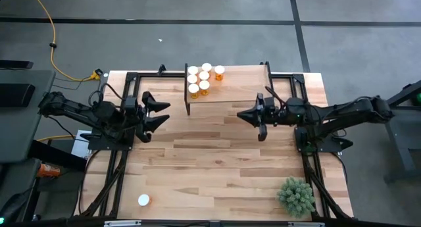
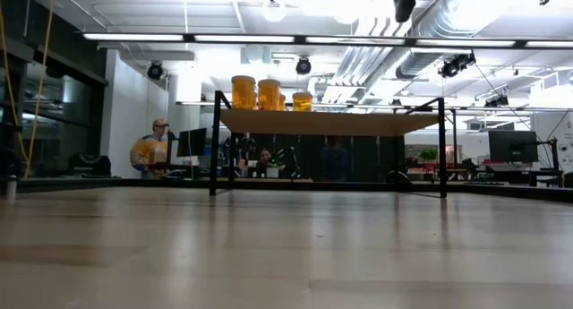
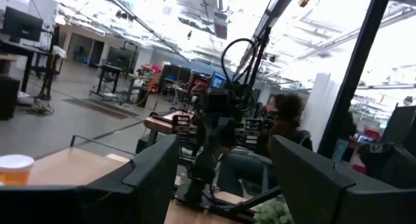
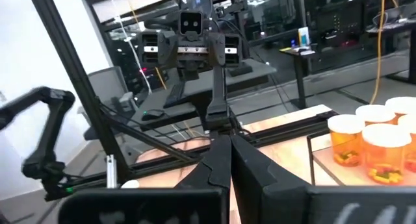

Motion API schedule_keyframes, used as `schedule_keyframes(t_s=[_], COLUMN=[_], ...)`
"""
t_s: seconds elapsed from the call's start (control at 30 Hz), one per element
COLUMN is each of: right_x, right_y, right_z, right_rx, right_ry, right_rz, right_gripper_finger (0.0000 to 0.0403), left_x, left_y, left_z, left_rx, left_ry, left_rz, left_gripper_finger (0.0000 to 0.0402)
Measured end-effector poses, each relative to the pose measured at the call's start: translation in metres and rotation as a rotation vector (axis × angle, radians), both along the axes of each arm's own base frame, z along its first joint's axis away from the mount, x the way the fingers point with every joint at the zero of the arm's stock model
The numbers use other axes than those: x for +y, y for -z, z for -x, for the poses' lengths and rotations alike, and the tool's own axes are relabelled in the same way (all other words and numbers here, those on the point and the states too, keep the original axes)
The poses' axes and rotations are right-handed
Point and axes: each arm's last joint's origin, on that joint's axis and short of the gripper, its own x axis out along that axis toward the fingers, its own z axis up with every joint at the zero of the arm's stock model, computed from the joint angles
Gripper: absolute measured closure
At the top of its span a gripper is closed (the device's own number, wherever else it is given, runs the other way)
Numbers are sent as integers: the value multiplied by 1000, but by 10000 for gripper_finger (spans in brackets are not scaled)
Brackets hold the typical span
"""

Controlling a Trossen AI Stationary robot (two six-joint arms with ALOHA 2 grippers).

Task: Pick and place medicine bottles onto shelf by color
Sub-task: Put the orange pill bottle on the shelf aligned with the other orange pill bottle

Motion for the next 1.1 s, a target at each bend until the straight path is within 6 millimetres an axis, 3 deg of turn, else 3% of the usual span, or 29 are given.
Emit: schedule_keyframes(t_s=[1.1], right_x=[15], right_y=[4], right_z=[2], right_rx=[39], right_ry=[-11], right_rz=[-7], right_gripper_finger=[402], left_x=[0], left_y=[0], left_z=[0], left_rx=[25], left_ry=[-23], left_rz=[-80], left_gripper_finger=[170])
